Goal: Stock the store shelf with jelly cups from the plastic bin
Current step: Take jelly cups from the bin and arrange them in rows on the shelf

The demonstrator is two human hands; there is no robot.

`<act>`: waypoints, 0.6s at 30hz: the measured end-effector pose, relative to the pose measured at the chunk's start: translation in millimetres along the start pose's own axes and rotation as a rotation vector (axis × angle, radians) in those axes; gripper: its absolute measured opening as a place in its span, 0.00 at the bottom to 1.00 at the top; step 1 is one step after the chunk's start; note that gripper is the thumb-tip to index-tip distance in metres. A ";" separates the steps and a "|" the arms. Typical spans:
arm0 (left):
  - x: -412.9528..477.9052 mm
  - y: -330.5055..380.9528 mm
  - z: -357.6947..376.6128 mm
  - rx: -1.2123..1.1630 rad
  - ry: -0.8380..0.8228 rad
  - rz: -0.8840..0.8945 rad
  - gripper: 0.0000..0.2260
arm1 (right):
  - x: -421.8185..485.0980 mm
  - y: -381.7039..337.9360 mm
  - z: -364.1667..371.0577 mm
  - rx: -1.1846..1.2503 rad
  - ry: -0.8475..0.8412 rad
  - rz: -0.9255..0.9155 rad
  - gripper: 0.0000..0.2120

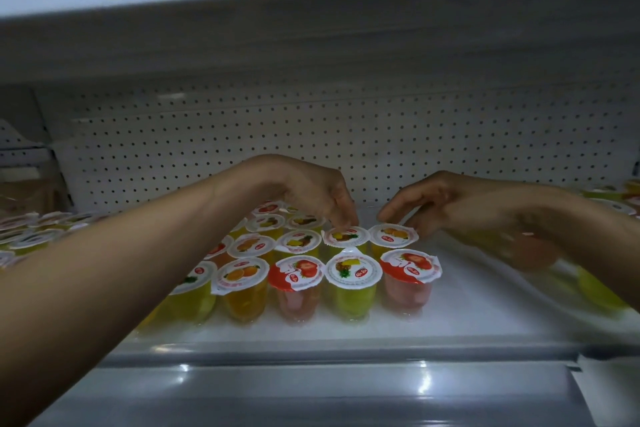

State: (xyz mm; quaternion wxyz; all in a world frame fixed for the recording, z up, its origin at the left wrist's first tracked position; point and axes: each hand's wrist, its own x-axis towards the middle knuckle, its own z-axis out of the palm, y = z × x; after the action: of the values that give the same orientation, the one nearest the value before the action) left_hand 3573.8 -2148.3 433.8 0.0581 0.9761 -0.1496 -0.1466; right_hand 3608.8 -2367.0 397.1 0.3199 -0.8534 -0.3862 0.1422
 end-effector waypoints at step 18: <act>-74.0 -52.2 46.3 -0.060 0.232 -0.234 0.22 | 68.9 -34.2 33.1 -0.185 -0.066 0.064 0.21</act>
State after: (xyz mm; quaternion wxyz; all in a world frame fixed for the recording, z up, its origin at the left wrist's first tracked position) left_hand 3506.6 -2079.1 401.5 0.0868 0.9950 -0.0228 -0.0429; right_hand 3618.7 -2283.8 394.8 0.2220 -0.8861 -0.3804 0.1443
